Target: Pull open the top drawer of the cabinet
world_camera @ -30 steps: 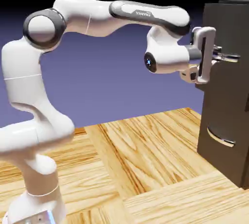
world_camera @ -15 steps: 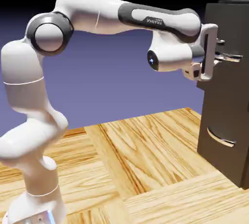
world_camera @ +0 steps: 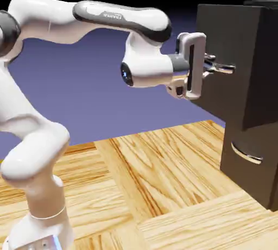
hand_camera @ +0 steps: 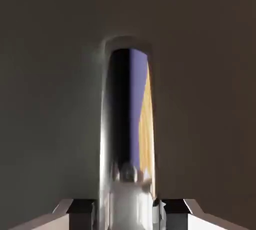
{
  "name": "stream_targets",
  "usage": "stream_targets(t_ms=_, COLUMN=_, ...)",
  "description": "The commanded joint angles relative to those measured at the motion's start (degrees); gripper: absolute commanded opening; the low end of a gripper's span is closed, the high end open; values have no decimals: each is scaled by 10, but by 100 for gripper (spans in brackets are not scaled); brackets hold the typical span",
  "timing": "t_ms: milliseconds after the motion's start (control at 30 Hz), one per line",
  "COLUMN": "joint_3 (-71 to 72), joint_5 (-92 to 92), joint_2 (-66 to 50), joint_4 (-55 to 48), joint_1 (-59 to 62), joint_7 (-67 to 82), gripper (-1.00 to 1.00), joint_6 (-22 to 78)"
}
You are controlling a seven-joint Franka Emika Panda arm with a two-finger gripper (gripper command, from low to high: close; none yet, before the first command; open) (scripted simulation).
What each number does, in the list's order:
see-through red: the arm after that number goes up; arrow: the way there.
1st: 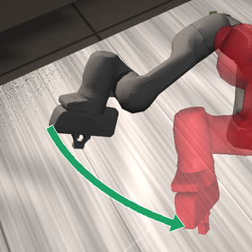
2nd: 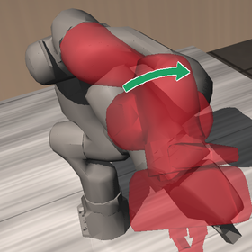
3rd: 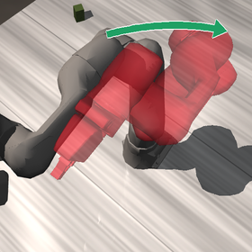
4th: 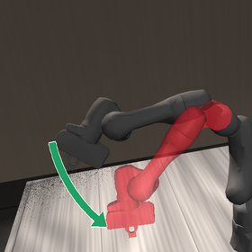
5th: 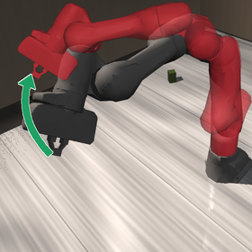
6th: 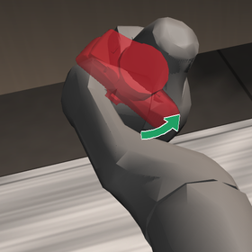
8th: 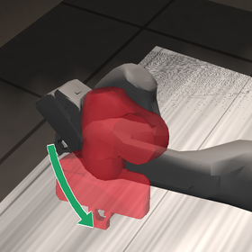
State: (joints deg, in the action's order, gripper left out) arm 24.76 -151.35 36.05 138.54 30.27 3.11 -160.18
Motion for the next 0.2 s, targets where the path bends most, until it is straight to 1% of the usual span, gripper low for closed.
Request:
stream_targets(t_ms=0, joint_3=-12, joint_5=12, joint_2=21, joint_4=18, joint_1=-15, joint_7=-10, gripper=-100, joint_6=-4)
stream_targets(t_ms=67, joint_3=-26, joint_5=24, joint_2=47, joint_4=39, joint_1=-32, joint_7=-23, gripper=-100, joint_6=-9)
stream_targets(t_ms=100, joint_3=-26, joint_5=24, joint_2=47, joint_4=39, joint_1=-32, joint_7=-23, gripper=100, joint_6=-9)
stream_targets(t_ms=167, joint_3=-37, joint_5=35, joint_2=68, joint_4=55, joint_1=-46, joint_7=-32, gripper=100, joint_6=-16)
